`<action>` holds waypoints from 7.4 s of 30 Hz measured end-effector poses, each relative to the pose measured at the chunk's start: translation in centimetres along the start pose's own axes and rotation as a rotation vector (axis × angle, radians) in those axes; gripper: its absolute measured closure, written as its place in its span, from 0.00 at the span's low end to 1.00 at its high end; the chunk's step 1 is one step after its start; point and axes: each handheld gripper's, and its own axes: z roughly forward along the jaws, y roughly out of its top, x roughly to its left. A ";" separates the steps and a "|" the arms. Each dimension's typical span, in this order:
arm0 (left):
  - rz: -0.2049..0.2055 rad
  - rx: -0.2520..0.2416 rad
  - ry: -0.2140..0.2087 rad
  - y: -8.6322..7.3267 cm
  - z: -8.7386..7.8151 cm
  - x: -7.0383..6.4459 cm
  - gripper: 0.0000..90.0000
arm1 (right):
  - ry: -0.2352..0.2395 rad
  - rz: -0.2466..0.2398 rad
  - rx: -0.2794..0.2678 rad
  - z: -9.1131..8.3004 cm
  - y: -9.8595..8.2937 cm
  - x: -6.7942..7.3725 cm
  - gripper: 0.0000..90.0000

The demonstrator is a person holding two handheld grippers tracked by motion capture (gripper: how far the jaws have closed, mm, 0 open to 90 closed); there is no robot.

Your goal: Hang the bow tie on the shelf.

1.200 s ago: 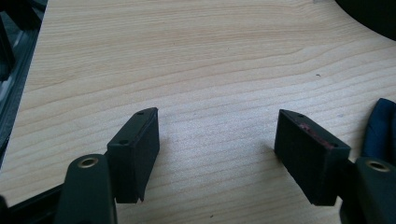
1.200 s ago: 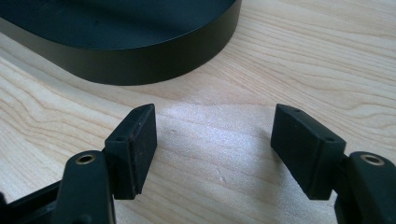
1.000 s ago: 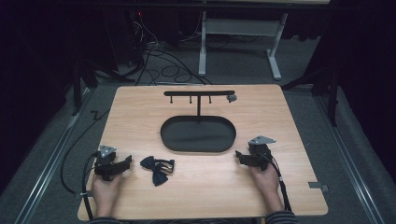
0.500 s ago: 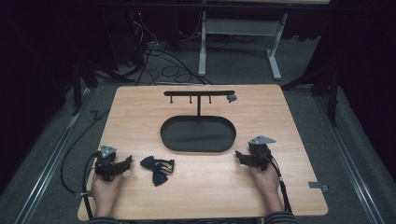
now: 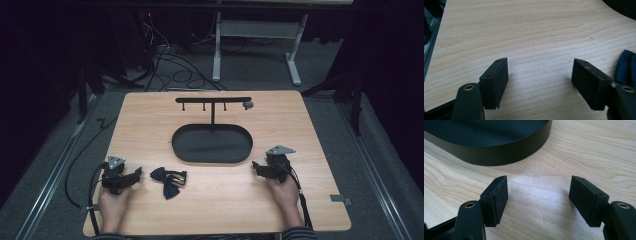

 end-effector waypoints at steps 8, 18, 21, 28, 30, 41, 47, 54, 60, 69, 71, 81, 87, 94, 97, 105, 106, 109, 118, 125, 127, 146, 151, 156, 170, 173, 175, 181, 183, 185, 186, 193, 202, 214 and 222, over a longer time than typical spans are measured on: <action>-0.002 -0.002 0.012 0.0 0.0 -0.1 0.36 | 0.002 -0.001 0.001 0.0 0.0 0.0 0.36; -0.002 -0.007 0.018 -0.1 -0.2 -0.1 0.43 | 0.008 -0.007 0.002 0.0 0.0 0.0 0.36; -0.001 -0.023 0.014 0.0 -0.4 -0.2 0.44 | 0.008 -0.005 0.003 0.0 0.0 0.0 0.36; 0.010 -0.031 -0.019 0.0 -1.2 -0.1 0.45 | 0.007 -0.006 0.003 0.0 0.0 0.0 0.36; 0.010 -0.027 -0.039 0.1 -1.6 0.0 0.49 | 0.007 -0.006 0.003 0.0 0.0 0.0 0.36; 0.046 -0.046 -0.091 -0.2 -2.7 -1.0 0.48 | 0.006 -0.007 0.002 0.0 0.0 0.0 0.36; 0.028 -0.056 -0.131 -0.1 -3.2 -1.4 0.45 | 0.006 -0.007 0.002 0.0 0.0 0.0 0.36; 0.043 -0.062 -0.152 -0.1 -3.3 -2.2 0.46 | 0.006 -0.008 0.002 0.0 0.0 0.0 0.36; 0.073 -0.051 -0.166 0.0 -3.5 -2.8 0.47 | 0.006 -0.007 0.001 0.0 0.0 0.0 0.36; 0.121 -0.031 -0.185 0.4 -3.7 -3.7 0.50 | 0.006 -0.006 0.001 0.0 0.0 0.1 0.36; 0.131 -0.031 -0.197 0.5 -3.7 -3.9 0.50 | 0.006 -0.007 0.001 0.0 0.0 0.1 0.36; 0.165 -0.043 -0.219 1.5 -3.6 -5.3 0.50 | 0.006 -0.009 0.001 0.0 0.0 0.0 0.36; 0.191 -0.040 -0.227 2.2 -3.6 -6.0 0.50 | 0.006 -0.009 0.001 0.0 0.0 0.0 0.36; 0.216 -0.035 -0.236 2.9 -3.2 -6.9 0.51 | 0.006 -0.009 0.001 0.0 -0.1 0.0 0.36; 0.227 -0.028 -0.244 3.1 -2.8 -7.3 0.51 | 0.006 -0.009 0.001 0.0 -0.1 0.0 0.36; 0.247 -0.008 -0.270 3.4 -1.9 -8.3 0.52 | 0.006 -0.009 0.001 0.0 0.0 0.0 0.36; 0.251 -0.002 -0.275 3.4 -1.7 -8.4 0.52 | 0.006 -0.009 0.001 0.0 0.0 0.0 0.36; 0.260 0.009 -0.283 3.5 -1.4 -8.8 0.52 | 0.006 -0.009 0.001 0.0 0.0 0.0 0.36; 0.295 0.019 -0.302 4.1 -0.5 -10.2 0.51 | 0.007 -0.008 0.002 0.0 -0.1 0.0 0.36; 0.318 0.045 -0.319 4.2 0.4 -11.0 0.51 | 0.008 -0.007 0.003 -0.1 0.0 0.0 0.36; 0.315 0.054 -0.320 4.1 0.7 -11.1 0.52 | 0.008 -0.008 0.003 -0.1 0.0 0.0 0.36; 0.338 0.115 -0.331 3.7 2.2 -11.2 0.81 | 0.007 -0.008 0.002 -0.1 -0.1 0.0 0.36; 0.343 0.113 -0.316 3.7 2.3 -11.0 0.93 | 0.007 -0.008 0.002 -0.1 -0.1 0.0 0.36; 0.350 0.112 -0.308 3.7 2.1 -11.0 0.97 | 0.008 -0.010 0.002 -0.1 -0.1 0.0 0.36; 0.326 0.048 -0.313 4.2 0.5 -10.3 0.98 | 0.008 -0.006 0.003 -0.1 0.0 0.0 0.36; 0.320 0.032 -0.317 4.3 0.2 -10.2 0.98 | 0.008 -0.007 0.002 -0.1 0.0 0.0 0.36; 0.318 0.022 -0.317 4.3 -0.1 -10.2 0.98 | 0.008 -0.006 0.003 -0.1 0.0 0.0 0.36; 0.302 -0.013 -0.314 4.5 -0.9 -9.7 0.98 | 0.008 -0.006 0.001 -0.1 0.0 0.0 0.36; 0.295 -0.024 -0.312 4.6 -1.1 -9.5 0.98 | 0.008 -0.006 0.003 -0.1 0.0 0.0 0.36; 0.285 -0.037 -0.310 4.6 -1.4 -9.3 0.98 | 0.008 -0.006 0.002 -0.1 0.0 0.0 0.36; 0.283 -0.038 -0.308 4.7 -1.6 -9.2 0.98 | 0.008 -0.006 0.002 -0.1 0.0 0.0 0.36; 0.280 -0.065 -0.296 5.2 -2.6 -8.9 0.98 | 0.008 -0.006 0.003 -0.1 0.0 0.0 0.36; 0.277 -0.087 -0.285 5.7 -3.5 -8.6 0.98 | 0.009 -0.004 0.003 -0.1 0.0 0.0 0.36; 0.279 -0.116 -0.270 6.9 -4.7 -8.4 0.98 | 0.010 -0.001 0.003 -0.1 0.0 0.0 0.36; 0.279 -0.131 -0.268 7.8 -5.3 -8.5 0.98 | 0.011 -0.001 0.002 -0.1 0.0 0.0 0.36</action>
